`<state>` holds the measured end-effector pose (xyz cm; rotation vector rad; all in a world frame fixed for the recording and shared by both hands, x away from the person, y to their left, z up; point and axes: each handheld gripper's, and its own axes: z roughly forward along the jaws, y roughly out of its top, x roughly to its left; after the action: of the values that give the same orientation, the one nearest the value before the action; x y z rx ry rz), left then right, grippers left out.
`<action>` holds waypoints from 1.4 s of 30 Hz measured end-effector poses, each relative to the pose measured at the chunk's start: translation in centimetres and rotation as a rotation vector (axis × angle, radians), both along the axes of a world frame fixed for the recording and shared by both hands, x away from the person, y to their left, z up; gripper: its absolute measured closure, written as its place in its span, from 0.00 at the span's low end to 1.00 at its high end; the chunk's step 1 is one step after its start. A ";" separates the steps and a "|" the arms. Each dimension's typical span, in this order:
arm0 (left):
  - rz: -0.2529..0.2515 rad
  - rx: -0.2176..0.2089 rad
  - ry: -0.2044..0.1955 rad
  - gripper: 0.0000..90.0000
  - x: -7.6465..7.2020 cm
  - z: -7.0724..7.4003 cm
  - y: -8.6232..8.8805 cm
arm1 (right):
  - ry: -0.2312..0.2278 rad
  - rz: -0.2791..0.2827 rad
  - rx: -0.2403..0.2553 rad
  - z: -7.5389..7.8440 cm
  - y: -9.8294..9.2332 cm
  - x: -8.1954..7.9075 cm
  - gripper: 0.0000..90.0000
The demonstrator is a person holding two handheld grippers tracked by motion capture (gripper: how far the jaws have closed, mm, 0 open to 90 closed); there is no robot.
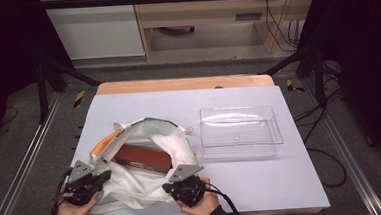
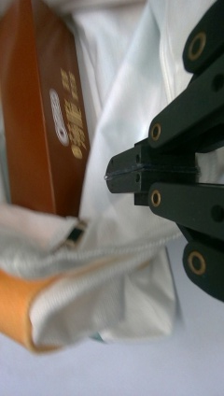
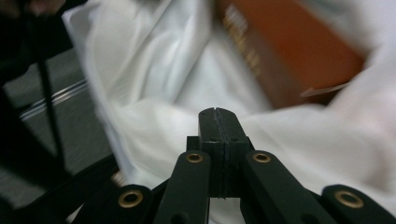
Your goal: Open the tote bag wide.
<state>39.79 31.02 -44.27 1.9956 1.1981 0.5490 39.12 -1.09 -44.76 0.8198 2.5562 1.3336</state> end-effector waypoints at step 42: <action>0.093 0.074 -0.068 1.00 6.6 1.3 0.8 | -0.108 -0.283 -0.091 0.0 -3.3 4.1 1.00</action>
<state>46.38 31.80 -43.01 1.9733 1.2503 0.7113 43.22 -4.43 -44.78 1.0173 2.2964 1.1342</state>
